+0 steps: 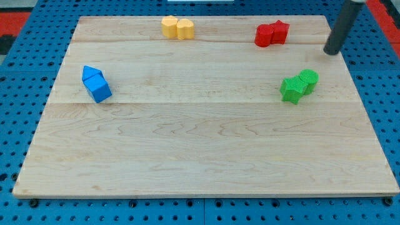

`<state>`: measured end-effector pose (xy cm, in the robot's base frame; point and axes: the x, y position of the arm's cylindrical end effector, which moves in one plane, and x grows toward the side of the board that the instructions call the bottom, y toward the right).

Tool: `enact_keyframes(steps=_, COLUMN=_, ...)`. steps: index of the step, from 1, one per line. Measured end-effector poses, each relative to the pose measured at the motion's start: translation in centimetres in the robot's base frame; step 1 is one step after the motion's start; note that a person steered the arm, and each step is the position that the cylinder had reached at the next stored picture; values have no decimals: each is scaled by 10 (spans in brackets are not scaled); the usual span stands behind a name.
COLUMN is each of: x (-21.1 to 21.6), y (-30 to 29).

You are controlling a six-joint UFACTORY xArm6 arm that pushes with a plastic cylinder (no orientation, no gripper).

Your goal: Move the yellow blocks towards the blue blocks slightly

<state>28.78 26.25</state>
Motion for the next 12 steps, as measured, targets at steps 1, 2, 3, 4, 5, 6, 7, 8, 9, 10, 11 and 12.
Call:
enact_keyframes(steps=1, x=-75, y=-33)
enact_keyframes(steps=2, x=-96, y=-59)
enact_keyframes(steps=3, x=-96, y=-141)
enact_keyframes(steps=4, x=-96, y=-200)
enact_keyframes(steps=5, x=-88, y=-232)
enact_keyframes(steps=6, x=-70, y=-256)
enact_keyframes(steps=7, x=-31, y=-256)
enact_keyframes(steps=8, x=-73, y=-240)
enact_keyframes(steps=9, x=-94, y=-286)
enact_keyframes(steps=10, x=-72, y=-326)
enact_keyframes(steps=11, x=-67, y=-319)
enact_keyframes(steps=12, x=-96, y=-313)
